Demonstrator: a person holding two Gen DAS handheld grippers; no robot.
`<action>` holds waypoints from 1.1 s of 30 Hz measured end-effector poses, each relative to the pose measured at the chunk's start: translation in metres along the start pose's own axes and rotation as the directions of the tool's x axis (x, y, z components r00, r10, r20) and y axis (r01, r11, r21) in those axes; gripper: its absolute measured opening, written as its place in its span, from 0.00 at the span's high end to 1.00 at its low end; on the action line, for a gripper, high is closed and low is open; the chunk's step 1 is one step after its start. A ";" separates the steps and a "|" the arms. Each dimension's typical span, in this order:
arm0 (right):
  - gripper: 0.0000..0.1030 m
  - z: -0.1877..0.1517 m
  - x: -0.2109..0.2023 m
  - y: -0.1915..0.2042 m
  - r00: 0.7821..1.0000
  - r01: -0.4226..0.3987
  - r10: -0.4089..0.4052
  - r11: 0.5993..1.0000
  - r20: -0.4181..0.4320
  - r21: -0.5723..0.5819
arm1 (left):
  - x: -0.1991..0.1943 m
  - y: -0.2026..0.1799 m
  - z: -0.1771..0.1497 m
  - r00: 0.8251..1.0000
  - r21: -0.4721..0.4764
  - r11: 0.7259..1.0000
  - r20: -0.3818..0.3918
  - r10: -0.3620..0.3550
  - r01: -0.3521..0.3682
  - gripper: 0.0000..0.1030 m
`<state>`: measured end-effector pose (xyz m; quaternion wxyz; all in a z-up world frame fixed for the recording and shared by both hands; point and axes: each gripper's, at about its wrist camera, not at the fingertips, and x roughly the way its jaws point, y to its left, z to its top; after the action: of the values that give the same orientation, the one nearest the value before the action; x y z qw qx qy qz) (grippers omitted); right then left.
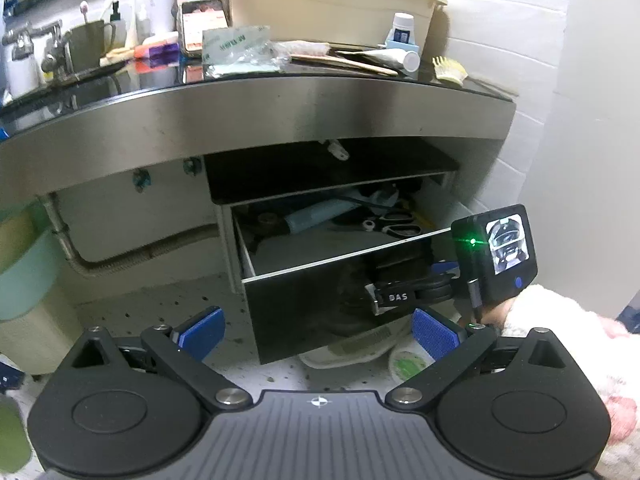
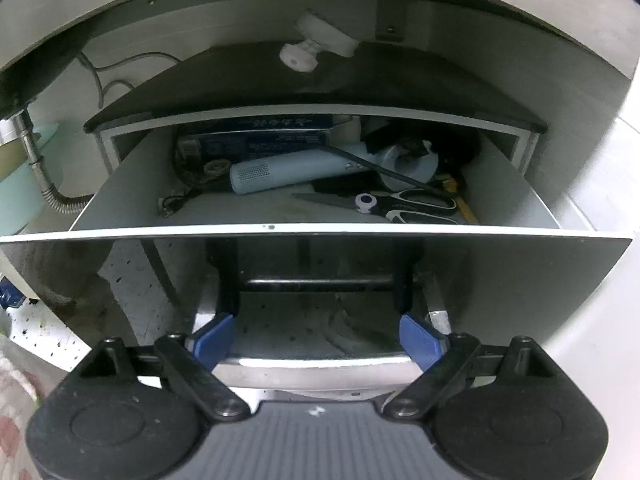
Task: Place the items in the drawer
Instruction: 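Pull the drawer further open with the right gripper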
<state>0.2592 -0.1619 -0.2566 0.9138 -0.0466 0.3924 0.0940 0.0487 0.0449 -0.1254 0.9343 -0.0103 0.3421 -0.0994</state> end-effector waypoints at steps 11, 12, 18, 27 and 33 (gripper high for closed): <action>0.13 -0.012 -0.010 -0.003 1.000 0.002 -0.002 1.000 -0.010 0.001 | -0.002 0.002 -0.003 0.999 -0.035 0.998 -0.007 -0.048 0.048 0.02; 0.13 -0.013 -0.011 -0.003 1.000 0.003 -0.003 1.000 -0.009 0.003 | -0.002 0.003 -0.003 0.999 -0.040 0.998 -0.007 -0.050 0.050 0.02; 0.13 -0.014 -0.014 -0.003 1.000 0.005 -0.005 1.000 -0.014 0.003 | -0.005 0.004 -0.004 0.999 -0.048 0.997 0.000 -0.053 0.053 0.02; 0.13 -0.009 -0.010 -0.001 1.000 0.008 -0.008 1.000 -0.023 0.006 | -0.007 0.004 -0.005 0.999 -0.034 0.998 -0.002 -0.054 0.054 0.02; 0.13 -0.005 -0.005 -0.003 0.999 0.008 -0.007 1.000 -0.036 0.007 | -0.009 0.007 0.001 0.998 -0.040 0.997 0.004 -0.061 0.061 0.02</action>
<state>0.2529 -0.1664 -0.2560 0.9072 -0.0466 0.4088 0.0883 0.0439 0.0537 -0.1200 0.9309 -0.0394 0.3423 -0.1209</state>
